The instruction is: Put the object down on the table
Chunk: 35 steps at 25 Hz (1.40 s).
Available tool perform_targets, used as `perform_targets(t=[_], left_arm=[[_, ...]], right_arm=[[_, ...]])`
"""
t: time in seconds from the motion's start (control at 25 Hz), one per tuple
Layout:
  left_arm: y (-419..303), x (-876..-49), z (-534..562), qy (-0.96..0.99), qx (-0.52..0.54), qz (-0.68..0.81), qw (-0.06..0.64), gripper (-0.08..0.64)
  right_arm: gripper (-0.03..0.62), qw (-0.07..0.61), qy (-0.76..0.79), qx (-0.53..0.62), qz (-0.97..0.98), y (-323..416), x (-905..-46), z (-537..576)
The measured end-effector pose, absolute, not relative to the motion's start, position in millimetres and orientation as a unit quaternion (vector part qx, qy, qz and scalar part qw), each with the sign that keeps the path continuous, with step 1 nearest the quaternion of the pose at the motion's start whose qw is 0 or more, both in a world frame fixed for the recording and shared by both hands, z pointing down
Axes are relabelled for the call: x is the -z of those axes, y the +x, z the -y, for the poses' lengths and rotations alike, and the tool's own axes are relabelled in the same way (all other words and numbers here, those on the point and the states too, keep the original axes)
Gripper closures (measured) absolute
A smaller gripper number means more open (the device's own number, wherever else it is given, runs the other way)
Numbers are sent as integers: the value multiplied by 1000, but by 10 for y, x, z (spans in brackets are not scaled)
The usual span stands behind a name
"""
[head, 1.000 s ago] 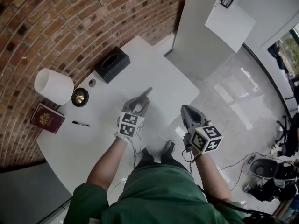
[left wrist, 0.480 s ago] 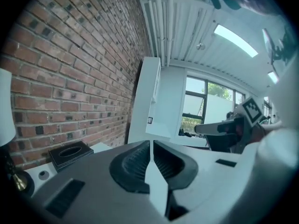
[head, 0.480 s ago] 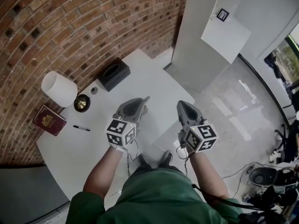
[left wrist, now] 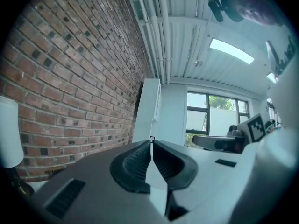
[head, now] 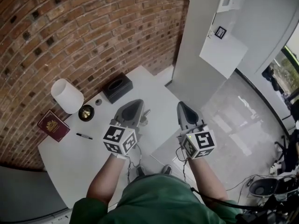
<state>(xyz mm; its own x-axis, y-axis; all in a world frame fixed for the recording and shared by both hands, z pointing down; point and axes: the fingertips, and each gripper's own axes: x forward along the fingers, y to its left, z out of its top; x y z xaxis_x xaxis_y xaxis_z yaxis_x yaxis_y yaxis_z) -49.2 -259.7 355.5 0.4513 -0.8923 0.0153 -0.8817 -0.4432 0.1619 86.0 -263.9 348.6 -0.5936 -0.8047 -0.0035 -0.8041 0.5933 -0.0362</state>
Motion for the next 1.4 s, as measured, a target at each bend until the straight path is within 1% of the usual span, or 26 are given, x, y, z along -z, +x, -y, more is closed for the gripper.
perform_targets(t=[0.16,0.4,0.68,0.92,1.4], left_arm=[[-554,-3341,2582,842,60,533,63,541],[-627,-3224,2557,834,86,540,72,541],[-597,-3134,2538,836,99,536,66,541],[-664,-3130,2521,837,115,529,82,541],[-766,-3192,2604,836,108,532,75,541]], right_arm=[[591,47,-449,-13,-892,883,-3207,2562],[589,57,-451,-31,-890,998,-3070,2494],[589,46,-459,-58,-886,1052,-2983,2468],[591,45,-451,-60,-889,984,-2969,2450],[591,37,-451,-41,-891,892,-3090,2601]])
